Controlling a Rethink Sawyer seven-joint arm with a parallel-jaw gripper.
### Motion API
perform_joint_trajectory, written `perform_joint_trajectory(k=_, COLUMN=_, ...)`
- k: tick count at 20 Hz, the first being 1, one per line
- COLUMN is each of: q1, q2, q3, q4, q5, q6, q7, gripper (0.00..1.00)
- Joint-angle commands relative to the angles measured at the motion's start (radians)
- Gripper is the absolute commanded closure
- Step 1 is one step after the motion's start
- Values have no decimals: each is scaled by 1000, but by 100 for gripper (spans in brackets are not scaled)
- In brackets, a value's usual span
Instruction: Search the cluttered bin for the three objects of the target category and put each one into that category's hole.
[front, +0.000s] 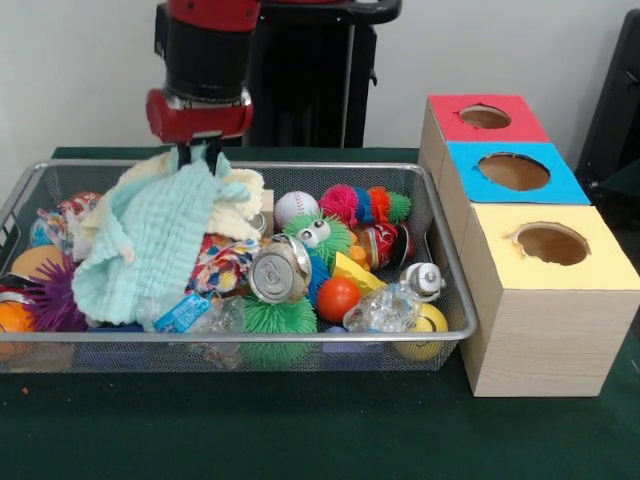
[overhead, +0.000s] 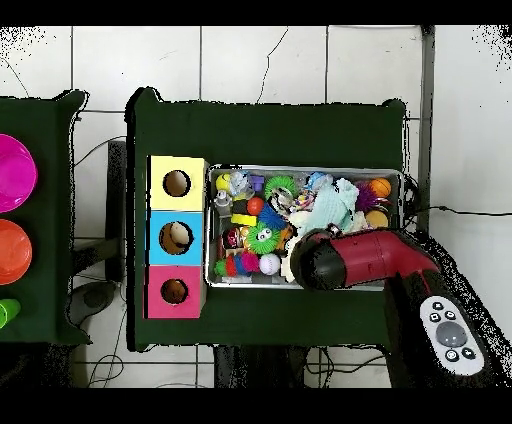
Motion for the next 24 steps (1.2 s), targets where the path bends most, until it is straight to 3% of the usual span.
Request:
perform_joint_trajectory(k=1, q1=50, q2=-174, q3=66, q4=13, q5=113, q6=186, q7=-57, gripper=100)
perform_joint_trajectory(k=13, q1=117, q2=-327, q3=52, q4=-32, q5=235, q6=369, q7=-81, gripper=100)
perform_joint_trajectory(k=24, q1=84, q2=-408, q3=55, q4=-28, q5=272, q6=444, q7=-155, gripper=100)
